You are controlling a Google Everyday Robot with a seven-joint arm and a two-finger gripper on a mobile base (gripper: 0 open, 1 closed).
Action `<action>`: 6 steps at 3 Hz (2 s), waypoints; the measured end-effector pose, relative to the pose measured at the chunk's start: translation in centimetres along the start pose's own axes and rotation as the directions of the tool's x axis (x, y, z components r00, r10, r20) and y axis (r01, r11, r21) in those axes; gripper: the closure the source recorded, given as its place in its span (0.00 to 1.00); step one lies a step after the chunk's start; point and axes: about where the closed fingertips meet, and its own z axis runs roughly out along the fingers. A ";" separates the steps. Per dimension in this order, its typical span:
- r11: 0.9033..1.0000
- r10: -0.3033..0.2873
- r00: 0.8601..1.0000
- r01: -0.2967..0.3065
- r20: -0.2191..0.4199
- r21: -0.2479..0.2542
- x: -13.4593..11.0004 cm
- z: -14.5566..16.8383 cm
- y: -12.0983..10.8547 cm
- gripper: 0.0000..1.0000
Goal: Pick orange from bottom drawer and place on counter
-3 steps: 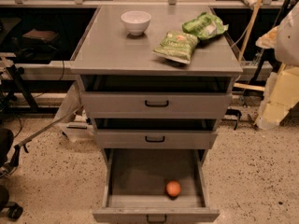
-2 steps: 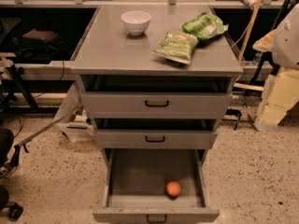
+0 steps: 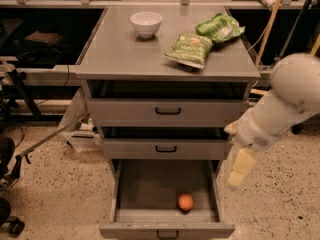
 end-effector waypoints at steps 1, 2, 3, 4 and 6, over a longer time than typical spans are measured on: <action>0.989 0.116 0.993 -0.112 0.036 -0.095 3.5 12.0 -1.1 0.00; 0.964 0.255 0.965 -0.248 0.067 -0.092 6.8 20.5 -4.1 0.00; 0.931 0.364 0.925 -0.359 0.110 -0.058 9.1 25.4 -7.4 0.00; 0.917 0.396 0.904 -0.397 0.162 -0.030 10.5 27.6 -9.9 0.00; 0.911 0.410 0.895 -0.411 0.173 -0.031 10.4 29.8 -10.7 0.00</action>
Offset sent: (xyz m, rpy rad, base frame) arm 0.0601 -0.0059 -0.3359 0.1431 0.1532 -0.4146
